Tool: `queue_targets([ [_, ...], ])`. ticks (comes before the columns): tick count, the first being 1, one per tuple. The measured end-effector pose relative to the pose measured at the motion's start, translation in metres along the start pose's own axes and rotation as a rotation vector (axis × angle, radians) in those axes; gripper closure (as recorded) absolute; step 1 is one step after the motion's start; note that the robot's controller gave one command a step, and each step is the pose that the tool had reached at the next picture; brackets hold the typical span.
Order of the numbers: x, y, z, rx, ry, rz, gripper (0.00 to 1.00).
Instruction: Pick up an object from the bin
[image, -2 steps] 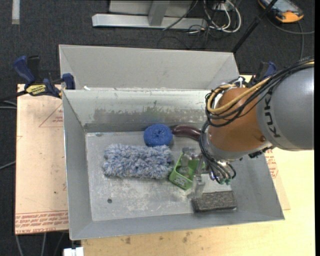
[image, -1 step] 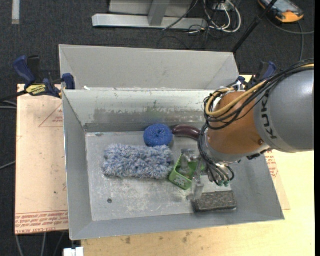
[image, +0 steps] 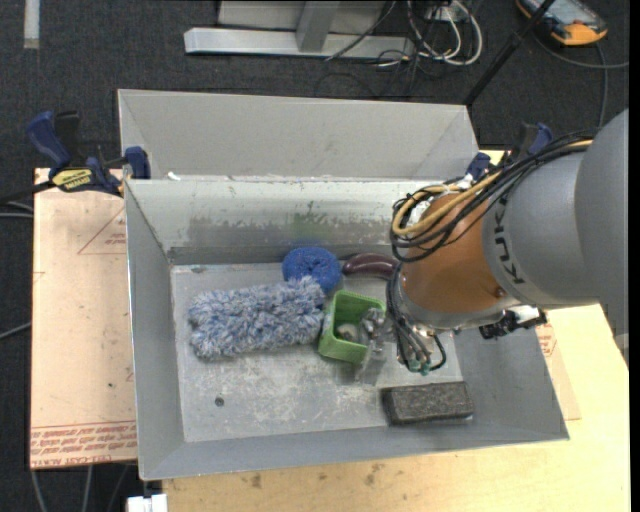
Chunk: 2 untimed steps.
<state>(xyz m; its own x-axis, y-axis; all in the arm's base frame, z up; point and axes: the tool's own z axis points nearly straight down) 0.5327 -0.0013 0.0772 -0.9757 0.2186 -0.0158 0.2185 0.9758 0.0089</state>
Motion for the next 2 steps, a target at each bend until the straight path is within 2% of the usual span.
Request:
queue_targets([
  [1,0.0,0.0,0.0,0.0,0.0,0.0,1.0],
  [2,0.002,0.011,-0.173,0.006,0.007,0.014,1.0],
])
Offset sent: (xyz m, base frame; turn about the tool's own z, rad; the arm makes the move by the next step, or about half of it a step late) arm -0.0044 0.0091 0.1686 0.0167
